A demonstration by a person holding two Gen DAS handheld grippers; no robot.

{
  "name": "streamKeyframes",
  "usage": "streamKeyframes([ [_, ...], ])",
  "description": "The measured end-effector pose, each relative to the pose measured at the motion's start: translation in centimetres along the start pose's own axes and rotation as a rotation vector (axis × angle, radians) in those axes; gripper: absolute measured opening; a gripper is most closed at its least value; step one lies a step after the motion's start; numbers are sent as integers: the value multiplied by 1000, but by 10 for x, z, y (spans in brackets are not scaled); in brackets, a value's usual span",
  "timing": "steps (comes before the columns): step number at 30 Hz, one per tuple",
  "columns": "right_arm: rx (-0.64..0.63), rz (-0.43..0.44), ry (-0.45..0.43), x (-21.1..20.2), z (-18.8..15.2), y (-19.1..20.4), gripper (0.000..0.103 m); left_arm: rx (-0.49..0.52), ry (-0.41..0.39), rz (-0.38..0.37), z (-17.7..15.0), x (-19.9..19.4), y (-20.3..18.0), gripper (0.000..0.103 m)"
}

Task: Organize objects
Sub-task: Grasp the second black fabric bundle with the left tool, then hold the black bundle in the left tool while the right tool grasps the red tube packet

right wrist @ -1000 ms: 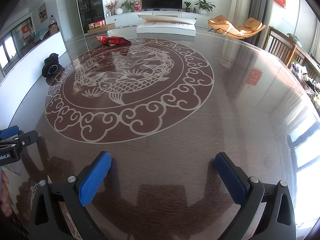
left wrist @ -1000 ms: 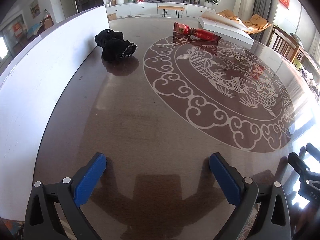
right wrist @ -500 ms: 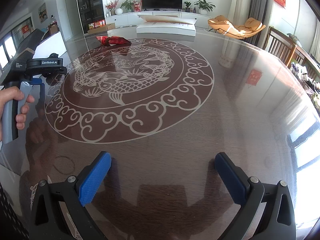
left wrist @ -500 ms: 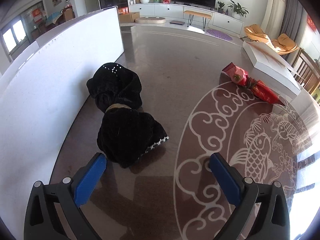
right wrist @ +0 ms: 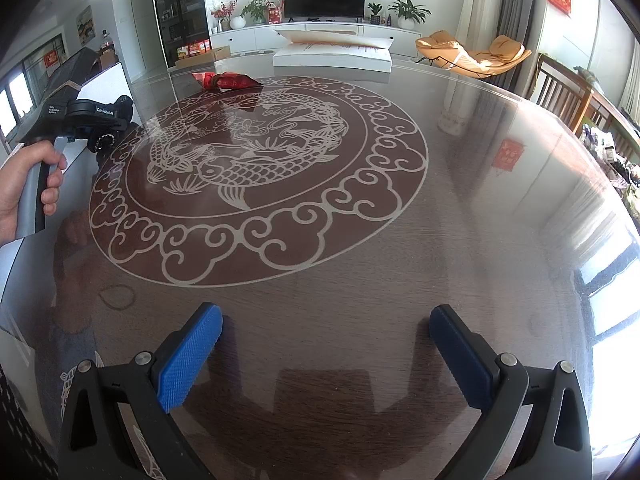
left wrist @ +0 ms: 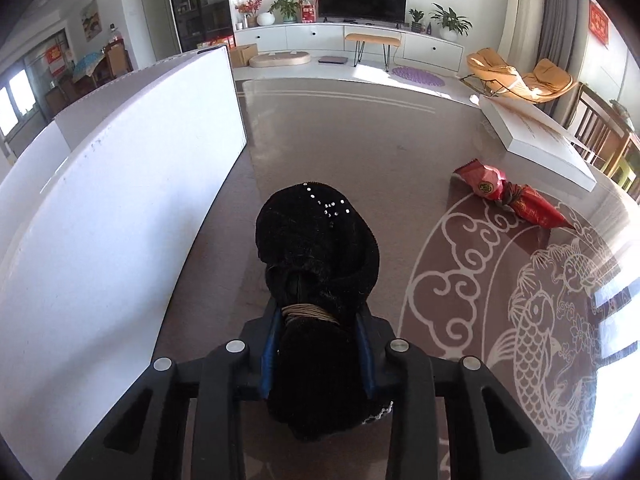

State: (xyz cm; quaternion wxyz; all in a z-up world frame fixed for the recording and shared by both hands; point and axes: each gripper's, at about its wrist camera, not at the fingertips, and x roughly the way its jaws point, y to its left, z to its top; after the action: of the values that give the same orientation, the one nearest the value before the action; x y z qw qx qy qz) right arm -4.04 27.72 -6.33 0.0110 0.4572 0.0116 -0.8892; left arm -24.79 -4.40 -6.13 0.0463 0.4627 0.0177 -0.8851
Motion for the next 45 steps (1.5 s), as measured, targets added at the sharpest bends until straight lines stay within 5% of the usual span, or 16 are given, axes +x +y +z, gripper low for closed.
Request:
streamKeyframes([
  [7, 0, 0, 0, 0, 0, 0, 103, 42, -18, -53, -105, -75, 3, 32],
  [12, -1, -1, 0, 0, 0, -1, 103, 59, -9, -92, -147, -101, 8, 32],
  [20, -2, -1, 0, 0, 0, -1, 103, 86, -29, -55, -150, -102, 3, 39],
  [23, -2, -1, 0, 0, 0, -1, 103, 57, -21, -48, -147, -98, 7, 55],
  [25, -2, -1, 0, 0, 0, -1, 103, 33, -4, -26, -148, -93, 11, 84],
  [30, -2, -1, 0, 0, 0, -1, 103, 12, 14, -9, -149, -88, 13, 102],
  [45, -2, -1, 0, 0, 0, -1, 103, 2, 8, -4, -152, -89, 14, 103],
])
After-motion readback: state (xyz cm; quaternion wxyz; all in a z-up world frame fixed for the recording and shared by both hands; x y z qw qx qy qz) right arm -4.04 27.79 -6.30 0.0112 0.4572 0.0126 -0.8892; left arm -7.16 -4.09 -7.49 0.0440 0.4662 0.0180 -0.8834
